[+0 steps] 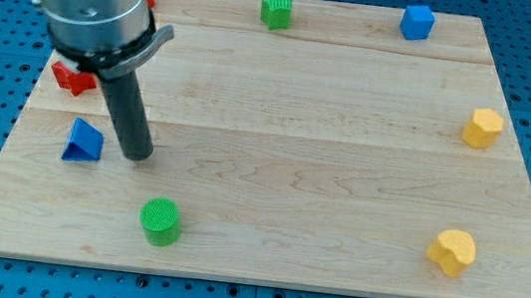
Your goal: Move the triangle at the left bottom of the board
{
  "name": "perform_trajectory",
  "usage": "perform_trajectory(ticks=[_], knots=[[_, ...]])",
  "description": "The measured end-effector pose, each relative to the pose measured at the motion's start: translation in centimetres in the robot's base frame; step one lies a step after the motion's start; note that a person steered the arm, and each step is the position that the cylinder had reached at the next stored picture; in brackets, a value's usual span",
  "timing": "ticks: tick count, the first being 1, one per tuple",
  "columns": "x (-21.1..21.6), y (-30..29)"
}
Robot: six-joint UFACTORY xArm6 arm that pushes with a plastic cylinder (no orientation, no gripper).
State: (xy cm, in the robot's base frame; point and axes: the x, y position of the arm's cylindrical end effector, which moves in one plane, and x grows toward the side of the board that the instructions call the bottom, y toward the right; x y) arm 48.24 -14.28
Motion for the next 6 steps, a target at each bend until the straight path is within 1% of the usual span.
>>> perform_trajectory(ticks=[1,2,3,4,5,6], knots=[[-0.3,-6.7],[0.2,-9.1],[-4.0,-9.6],[-4.0,-13.5],[-0.2,-14.8],[1.3,-12.9]])
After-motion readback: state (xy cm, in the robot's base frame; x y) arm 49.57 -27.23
